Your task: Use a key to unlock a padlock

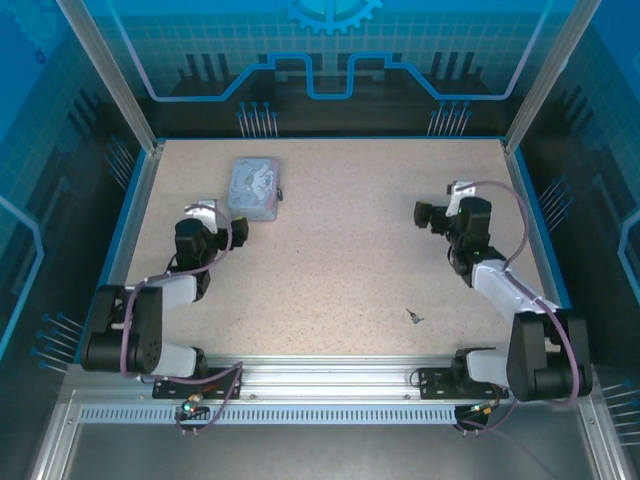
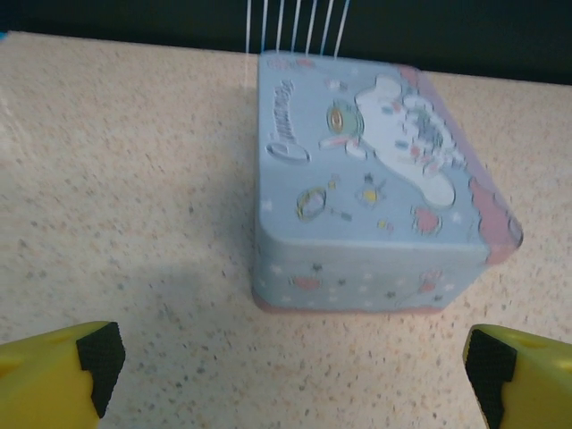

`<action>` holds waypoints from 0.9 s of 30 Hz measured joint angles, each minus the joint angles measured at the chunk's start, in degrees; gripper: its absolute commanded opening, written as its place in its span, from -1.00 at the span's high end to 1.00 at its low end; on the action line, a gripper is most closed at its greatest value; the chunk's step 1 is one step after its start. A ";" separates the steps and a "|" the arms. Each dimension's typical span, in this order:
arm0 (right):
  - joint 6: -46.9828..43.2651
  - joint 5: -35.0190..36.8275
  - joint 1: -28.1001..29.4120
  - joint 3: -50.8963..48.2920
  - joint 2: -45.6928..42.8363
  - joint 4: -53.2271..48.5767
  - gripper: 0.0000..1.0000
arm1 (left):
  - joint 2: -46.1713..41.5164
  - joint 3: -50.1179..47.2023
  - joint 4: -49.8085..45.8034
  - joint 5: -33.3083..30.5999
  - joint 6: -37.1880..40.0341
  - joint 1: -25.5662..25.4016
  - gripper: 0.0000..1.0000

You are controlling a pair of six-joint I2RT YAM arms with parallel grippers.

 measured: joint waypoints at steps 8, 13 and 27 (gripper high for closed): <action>12.24 -5.03 -2.29 6.45 0.59 -18.34 -0.99 | -0.02 22.32 -23.10 -2.16 -7.85 0.24 -0.98; 13.35 -9.88 0.48 5.14 -0.76 -23.52 -1.00 | 11.96 43.85 -37.20 -1.44 -12.37 0.44 -0.98; 14.27 -4.72 6.19 2.05 -16.74 -32.44 -1.00 | 45.31 76.39 -64.48 3.98 -17.29 0.66 -0.98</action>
